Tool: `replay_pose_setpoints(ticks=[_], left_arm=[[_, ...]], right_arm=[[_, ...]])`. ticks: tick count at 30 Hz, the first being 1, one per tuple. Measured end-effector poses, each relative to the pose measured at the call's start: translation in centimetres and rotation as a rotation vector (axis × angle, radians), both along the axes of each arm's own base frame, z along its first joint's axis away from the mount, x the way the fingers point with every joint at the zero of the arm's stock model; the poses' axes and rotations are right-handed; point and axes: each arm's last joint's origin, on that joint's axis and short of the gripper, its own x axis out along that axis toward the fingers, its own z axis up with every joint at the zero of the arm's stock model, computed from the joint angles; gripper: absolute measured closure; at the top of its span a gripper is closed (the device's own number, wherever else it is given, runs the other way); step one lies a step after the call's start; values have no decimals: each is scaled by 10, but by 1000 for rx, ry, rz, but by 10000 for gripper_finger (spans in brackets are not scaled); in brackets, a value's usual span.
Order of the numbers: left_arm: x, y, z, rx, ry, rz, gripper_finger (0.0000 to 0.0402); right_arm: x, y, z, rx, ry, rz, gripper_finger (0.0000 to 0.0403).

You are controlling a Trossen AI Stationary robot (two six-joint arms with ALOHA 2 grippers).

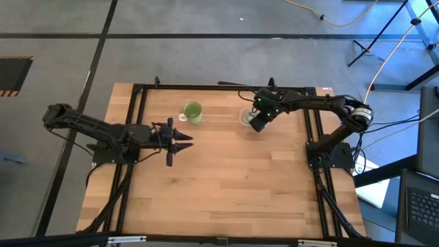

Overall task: Pick and place items into bin
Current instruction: Put the white stevia packet into the transparent bin, then return to Home Position

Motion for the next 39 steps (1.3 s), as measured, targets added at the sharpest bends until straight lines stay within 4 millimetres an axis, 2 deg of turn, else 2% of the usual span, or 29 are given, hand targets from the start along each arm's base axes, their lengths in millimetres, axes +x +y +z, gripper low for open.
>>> replay_pose_setpoints(ticks=[6, 12, 16, 20, 25, 30, 35, 39], left_arm=[[-20, 4, -14, -19, -98, 2, 295], [-38, 12, -24, -42, -148, 32, 295], [-48, 17, -29, -38, -170, 54, 297], [-54, 21, -33, -26, -180, 72, 297], [-61, 24, -41, -8, -194, 91, 297], [-65, 26, -45, -16, -164, 87, 297], [-70, 26, -44, 19, -176, 97, 297], [-74, 28, -40, 67, -203, 145, 297]], right_arm=[[0, -1, -1, -12, 11, -6, 363], [-3, -4, -1, -110, 73, -50, 296], [-11, -7, 13, -246, 110, -114, 260], [-24, -3, 36, -316, 92, -156, 243], [-41, 8, 65, -350, 14, -195, 240], [-57, 28, 89, -406, -95, -203, 240], [-78, 53, 90, -477, -193, -208, 240], [-94, 67, 83, -498, -277, -195, 240]])
